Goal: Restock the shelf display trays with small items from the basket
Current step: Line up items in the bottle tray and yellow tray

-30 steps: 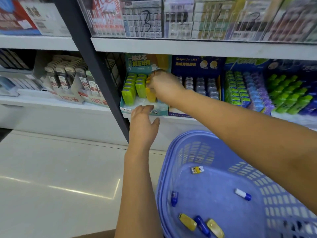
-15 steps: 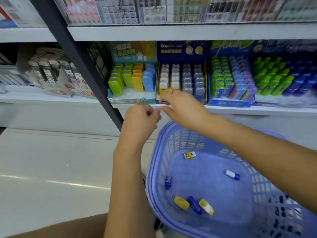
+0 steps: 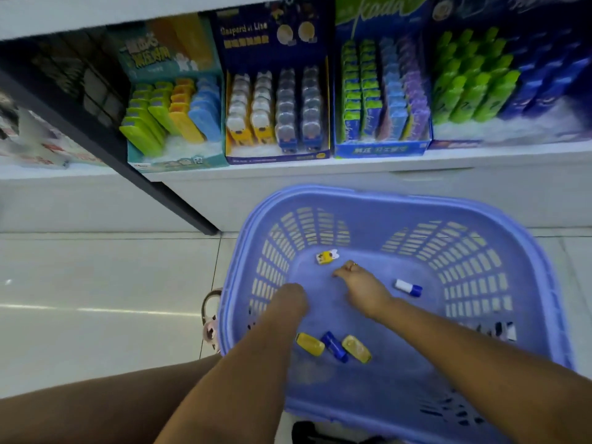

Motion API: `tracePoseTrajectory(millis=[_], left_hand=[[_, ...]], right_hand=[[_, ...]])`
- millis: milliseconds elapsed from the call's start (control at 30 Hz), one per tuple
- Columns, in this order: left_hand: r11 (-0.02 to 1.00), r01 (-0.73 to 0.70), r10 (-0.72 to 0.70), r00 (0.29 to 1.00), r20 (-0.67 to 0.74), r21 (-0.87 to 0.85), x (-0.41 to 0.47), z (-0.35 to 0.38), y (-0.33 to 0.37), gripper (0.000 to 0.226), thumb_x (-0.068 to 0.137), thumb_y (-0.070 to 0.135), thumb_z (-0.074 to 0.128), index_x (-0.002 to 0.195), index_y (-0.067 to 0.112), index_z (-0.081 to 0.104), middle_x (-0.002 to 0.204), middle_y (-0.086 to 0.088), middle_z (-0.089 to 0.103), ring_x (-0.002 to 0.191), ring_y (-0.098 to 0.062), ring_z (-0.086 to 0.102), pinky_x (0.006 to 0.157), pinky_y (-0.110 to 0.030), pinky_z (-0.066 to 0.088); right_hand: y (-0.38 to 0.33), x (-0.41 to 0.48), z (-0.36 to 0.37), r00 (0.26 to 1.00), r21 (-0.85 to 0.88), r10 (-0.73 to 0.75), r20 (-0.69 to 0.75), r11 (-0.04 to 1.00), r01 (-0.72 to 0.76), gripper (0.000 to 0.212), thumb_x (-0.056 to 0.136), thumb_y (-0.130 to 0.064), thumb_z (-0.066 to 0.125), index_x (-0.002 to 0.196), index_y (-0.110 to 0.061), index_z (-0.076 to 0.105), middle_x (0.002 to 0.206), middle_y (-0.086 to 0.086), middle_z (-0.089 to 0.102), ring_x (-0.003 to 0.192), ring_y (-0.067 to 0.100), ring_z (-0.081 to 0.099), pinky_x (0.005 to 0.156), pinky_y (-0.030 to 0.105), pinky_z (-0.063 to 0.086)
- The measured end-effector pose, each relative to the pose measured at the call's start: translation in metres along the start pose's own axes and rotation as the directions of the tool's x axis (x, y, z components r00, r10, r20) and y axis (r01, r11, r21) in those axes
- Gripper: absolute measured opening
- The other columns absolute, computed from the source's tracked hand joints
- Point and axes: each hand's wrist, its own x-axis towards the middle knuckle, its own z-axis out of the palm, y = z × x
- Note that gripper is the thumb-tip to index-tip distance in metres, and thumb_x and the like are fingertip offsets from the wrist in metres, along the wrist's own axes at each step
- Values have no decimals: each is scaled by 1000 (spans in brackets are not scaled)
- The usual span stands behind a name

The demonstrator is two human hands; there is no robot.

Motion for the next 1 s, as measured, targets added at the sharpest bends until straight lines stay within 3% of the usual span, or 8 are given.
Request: tracePoseTrajectory(millis=[167, 300, 400, 667, 800, 867, 933, 1000], left_hand=[[1000, 19, -19, 998, -67, -5, 19, 27, 5, 45, 104, 17, 30, 146, 1, 23, 150, -16, 31, 137, -28, 34, 110, -31, 24], [998, -34, 24, 986, -167, -55, 27, 41, 6, 46, 104, 13, 26, 146, -2, 16, 150, -18, 31, 137, -29, 34, 110, -33, 24], [993, -48, 30, 987, -160, -109, 30, 39, 4, 45, 104, 13, 28, 145, -4, 21, 147, -20, 34, 134, -30, 38, 106, -34, 31], [982, -116, 107, 992, -69, -148, 37, 32, 5, 42, 97, 25, 47, 126, -6, 50, 131, -25, 50, 121, -35, 48, 96, -37, 38], [907, -234, 194, 970, -147, -349, 36, 27, 9, 20, 95, 16, 48, 95, -1, 59, 115, -28, 57, 107, -36, 54, 84, -36, 40], [834, -267, 206, 962, -177, -483, 34, 23, 15, 26, 94, 10, 46, 69, 4, 51, 87, -27, 59, 81, -33, 59, 66, -32, 47], [710, -268, 198, 963, -181, -652, 31, 17, 26, 37, 93, 6, 44, 57, 9, 38, 55, -15, 45, 49, -22, 46, 37, -25, 39], [638, -273, 190, 962, -196, -720, 31, 10, 36, 37, 94, 7, 44, 59, 11, 34, 49, -8, 35, 41, -17, 35, 32, -17, 29]], right_hand=[[9, 19, -7, 989, -59, -86, -117, 995, 79, 70, 81, 7, 42, 144, -25, 35, 151, 1, 28, 134, 23, 31, 108, 30, 31], [5, 42, -7, 988, -122, -119, -103, 987, 106, 50, 95, -7, 38, 142, -25, 36, 154, -1, 25, 137, 23, 28, 112, 32, 28], [3, 58, -4, 989, -202, -120, -87, 974, 100, 37, 99, -20, 34, 135, -17, 43, 145, 6, 35, 131, 28, 36, 107, 35, 35], [9, 63, 0, 995, -412, -97, -36, 908, 73, 31, 95, -15, 39, 122, -8, 53, 124, 13, 52, 119, 28, 45, 96, 37, 39], [27, 45, -16, 999, -307, -43, 1, 951, 41, 25, 90, -13, 50, 113, -3, 50, 118, 19, 52, 111, 33, 50, 90, 38, 38], [36, 31, -26, 998, -111, 34, -59, 993, -41, 25, 90, -11, 50, 111, -1, 44, 112, 24, 55, 104, 37, 54, 82, 40, 39], [44, 19, -35, 982, 40, 130, -137, 991, -125, 20, 88, -6, 48, 107, 0, 46, 104, 28, 57, 97, 38, 58, 76, 41, 41], [55, 8, -41, 966, 26, 234, -113, 972, -232, 18, 87, -4, 48, 103, 2, 53, 104, 28, 60, 98, 37, 59, 77, 41, 43]])
